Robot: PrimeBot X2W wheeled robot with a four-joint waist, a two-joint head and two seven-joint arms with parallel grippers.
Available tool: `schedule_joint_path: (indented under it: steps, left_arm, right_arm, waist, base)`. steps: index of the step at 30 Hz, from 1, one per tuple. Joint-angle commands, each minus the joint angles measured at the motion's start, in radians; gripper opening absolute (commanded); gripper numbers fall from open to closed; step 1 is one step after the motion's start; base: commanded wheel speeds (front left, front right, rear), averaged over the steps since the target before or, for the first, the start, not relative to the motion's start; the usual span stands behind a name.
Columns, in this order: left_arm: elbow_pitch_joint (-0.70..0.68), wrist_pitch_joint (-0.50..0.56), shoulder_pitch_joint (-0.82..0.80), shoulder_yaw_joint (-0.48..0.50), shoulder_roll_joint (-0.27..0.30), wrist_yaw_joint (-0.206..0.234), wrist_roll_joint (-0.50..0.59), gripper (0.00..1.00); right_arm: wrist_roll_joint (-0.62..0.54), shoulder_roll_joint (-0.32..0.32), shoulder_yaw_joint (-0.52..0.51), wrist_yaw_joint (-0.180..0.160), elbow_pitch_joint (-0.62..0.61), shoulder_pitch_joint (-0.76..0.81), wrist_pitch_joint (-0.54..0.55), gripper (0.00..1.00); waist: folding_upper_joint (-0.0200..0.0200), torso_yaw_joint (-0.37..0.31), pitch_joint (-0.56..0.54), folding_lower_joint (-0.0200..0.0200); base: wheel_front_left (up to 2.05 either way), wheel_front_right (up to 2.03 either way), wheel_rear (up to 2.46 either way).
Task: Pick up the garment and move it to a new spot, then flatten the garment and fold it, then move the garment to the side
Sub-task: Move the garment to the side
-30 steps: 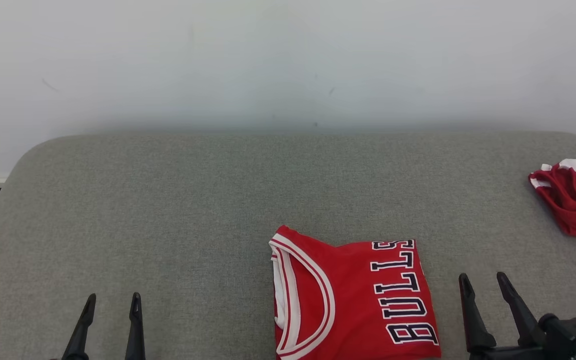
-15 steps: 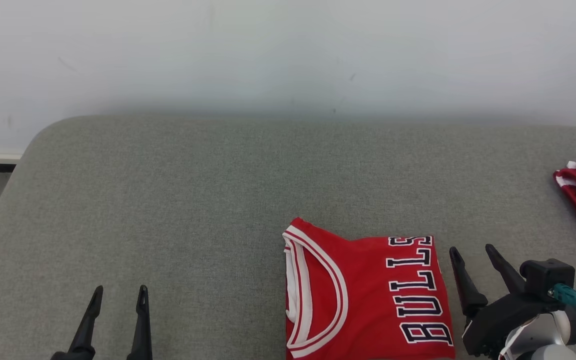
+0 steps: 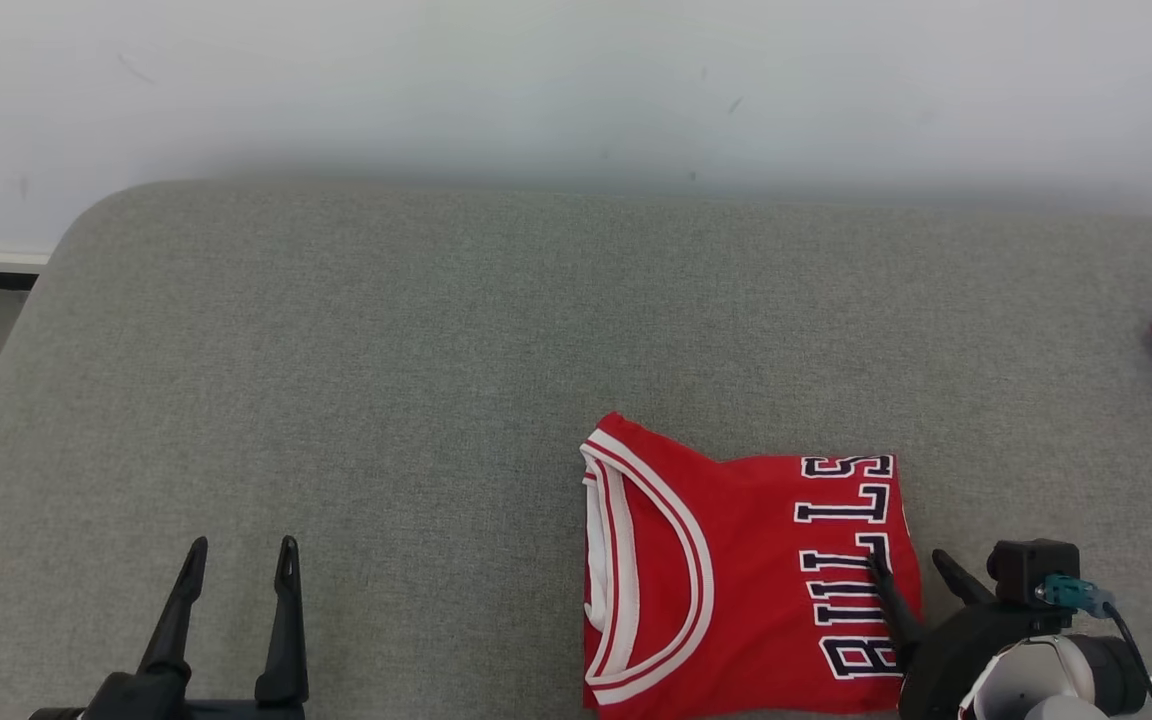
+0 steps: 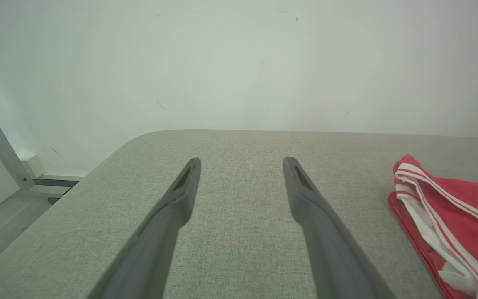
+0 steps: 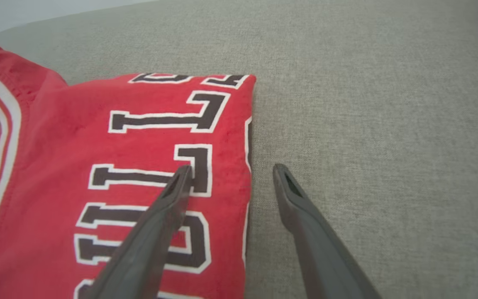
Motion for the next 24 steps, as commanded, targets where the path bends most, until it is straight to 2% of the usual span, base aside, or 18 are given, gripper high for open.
schedule_joint_path:
  steps: [1, 10, 11, 12, 24]
  left_arm:
    - [0.002, -0.003, -0.012, 0.001, 0.000, 0.001, -0.003, 1.00]
    - [0.006, -0.003, -0.025, -0.004, -0.002, 0.000, 0.000, 1.00]
    - [0.006, -0.003, -0.026, -0.004, -0.002, 0.000, 0.000, 1.00]
    - [0.006, -0.003, -0.025, -0.002, -0.002, 0.000, -0.001, 1.00]
    - [-0.013, -0.003, -0.039, 0.006, -0.007, 0.000, -0.002, 1.00]
  right_arm:
    - [0.005, -0.001, 0.006, -0.002, 0.026, -0.014, -0.005, 1.00]
    - [0.044, 0.025, 0.086, -0.002, 0.211, -0.066, -0.016, 1.00]
    - [0.055, 0.031, 0.099, 0.000, 0.230, -0.067, -0.010, 0.62]
    - [0.062, 0.034, 0.113, 0.000, 0.243, -0.068, -0.004, 0.00]
    - [0.106, -0.044, 0.175, -0.002, 0.270, -0.252, -0.051, 0.00]
  waist:
    - [-0.0001, 0.000, 0.004, -0.0001]
    - [-0.0001, 0.005, 0.011, -0.0001]
    - [-0.0001, 0.006, 0.011, -0.0001]
    - [-0.0001, 0.006, 0.010, -0.0001]
    - [-0.0001, -0.023, 0.058, -0.0001]
  base:
    - [0.00, 0.00, 0.00]
    - [0.00, 0.00, 0.00]
    - [0.00, 0.00, 0.00]
    - [0.00, 0.00, 0.00]
    - [0.00, 0.00, 0.00]
